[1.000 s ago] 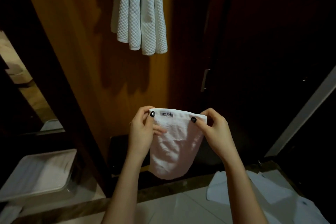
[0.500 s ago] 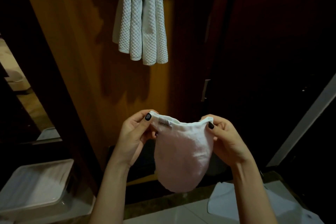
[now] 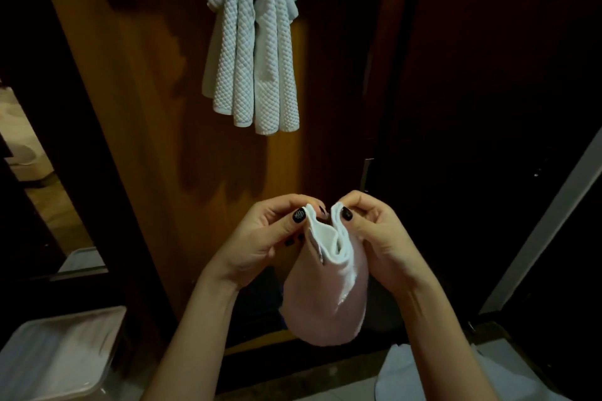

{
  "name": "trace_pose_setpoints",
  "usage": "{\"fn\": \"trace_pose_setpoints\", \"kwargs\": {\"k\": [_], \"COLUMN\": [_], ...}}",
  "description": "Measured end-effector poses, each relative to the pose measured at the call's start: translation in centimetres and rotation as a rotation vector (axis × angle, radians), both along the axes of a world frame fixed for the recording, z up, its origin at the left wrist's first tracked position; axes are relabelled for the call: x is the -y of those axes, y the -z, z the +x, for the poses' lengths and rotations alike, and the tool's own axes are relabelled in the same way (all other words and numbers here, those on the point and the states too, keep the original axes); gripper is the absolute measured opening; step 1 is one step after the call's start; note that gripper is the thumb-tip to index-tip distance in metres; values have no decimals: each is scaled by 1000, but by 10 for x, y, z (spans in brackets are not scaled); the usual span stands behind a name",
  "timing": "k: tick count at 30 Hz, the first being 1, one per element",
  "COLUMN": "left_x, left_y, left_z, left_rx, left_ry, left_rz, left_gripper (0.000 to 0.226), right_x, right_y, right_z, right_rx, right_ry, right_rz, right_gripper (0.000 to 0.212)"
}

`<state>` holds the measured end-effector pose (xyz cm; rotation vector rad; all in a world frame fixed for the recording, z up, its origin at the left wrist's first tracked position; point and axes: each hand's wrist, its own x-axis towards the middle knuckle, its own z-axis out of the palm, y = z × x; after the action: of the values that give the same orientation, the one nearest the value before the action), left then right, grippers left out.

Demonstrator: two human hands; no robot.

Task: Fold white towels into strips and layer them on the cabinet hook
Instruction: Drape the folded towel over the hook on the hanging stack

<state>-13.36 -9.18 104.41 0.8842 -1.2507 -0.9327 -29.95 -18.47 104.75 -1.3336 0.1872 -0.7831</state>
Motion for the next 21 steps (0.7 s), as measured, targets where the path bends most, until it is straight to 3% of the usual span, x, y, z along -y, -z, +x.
{"fn": "trace_pose_setpoints", "kwargs": {"k": [6, 13, 18, 21], "left_x": [7, 11, 13, 17], "left_y": [9, 19, 26, 29], "left_z": [-11, -31, -40, -41], "left_rx": [-35, -181, -99, -17], "left_ry": [-6, -45, -17, -57], "left_rz": [-42, -3, -16, -62], "left_gripper": [26, 39, 33, 28], "right_x": [-6, -5, -4, 0], "right_y": [8, 7, 8, 9], "right_z": [4, -2, -14, -25], "right_rx": [-7, -37, -73, -128], "right_ry": [111, 254, 220, 280], "right_rz": [73, 47, 72, 58], "right_gripper": [15, 6, 2, 12]}}
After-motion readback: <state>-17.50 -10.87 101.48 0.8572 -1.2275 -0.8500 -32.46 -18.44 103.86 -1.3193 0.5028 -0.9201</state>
